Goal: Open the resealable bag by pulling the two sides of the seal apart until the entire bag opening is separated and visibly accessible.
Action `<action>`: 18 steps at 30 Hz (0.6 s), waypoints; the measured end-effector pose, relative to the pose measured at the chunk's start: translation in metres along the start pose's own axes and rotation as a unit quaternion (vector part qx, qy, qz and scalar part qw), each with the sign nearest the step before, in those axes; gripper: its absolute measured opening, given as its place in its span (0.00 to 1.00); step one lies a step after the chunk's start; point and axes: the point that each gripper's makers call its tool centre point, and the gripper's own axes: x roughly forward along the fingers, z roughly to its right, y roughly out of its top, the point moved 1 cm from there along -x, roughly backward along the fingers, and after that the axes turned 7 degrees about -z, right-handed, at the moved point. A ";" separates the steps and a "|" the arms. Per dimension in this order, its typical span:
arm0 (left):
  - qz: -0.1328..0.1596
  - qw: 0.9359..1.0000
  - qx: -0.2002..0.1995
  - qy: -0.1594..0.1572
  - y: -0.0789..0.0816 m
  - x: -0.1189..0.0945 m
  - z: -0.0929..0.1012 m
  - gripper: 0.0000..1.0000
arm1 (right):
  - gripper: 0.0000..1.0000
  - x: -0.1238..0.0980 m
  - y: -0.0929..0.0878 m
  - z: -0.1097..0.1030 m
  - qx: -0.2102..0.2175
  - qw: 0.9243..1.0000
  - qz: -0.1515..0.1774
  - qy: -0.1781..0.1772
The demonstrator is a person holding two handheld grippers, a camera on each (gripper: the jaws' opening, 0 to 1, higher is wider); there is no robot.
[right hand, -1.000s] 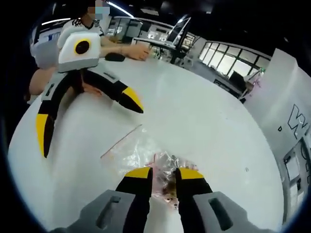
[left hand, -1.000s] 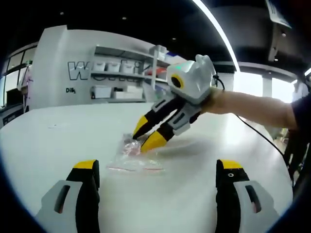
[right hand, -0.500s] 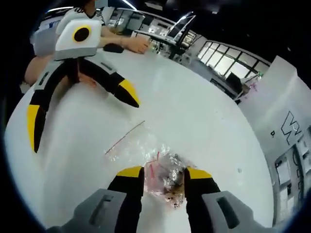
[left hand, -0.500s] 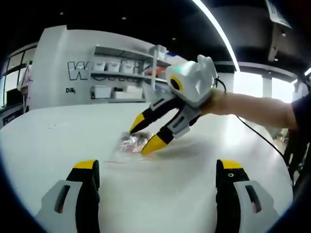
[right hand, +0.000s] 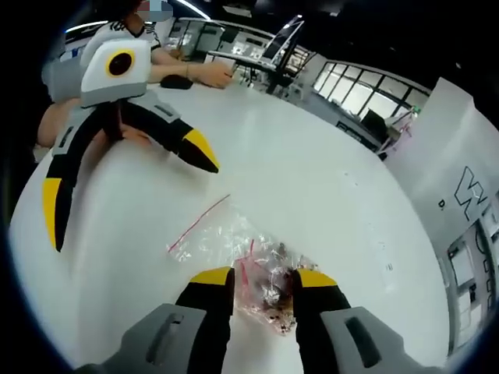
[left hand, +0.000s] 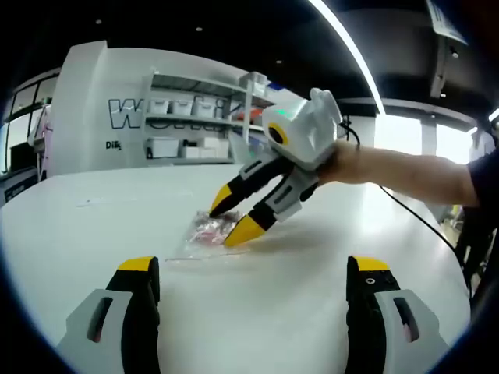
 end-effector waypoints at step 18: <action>-0.002 1.000 0.000 0.002 -0.001 0.000 0.000 0.98 | 0.09 -0.003 -0.003 0.003 0.064 0.998 0.023 -0.002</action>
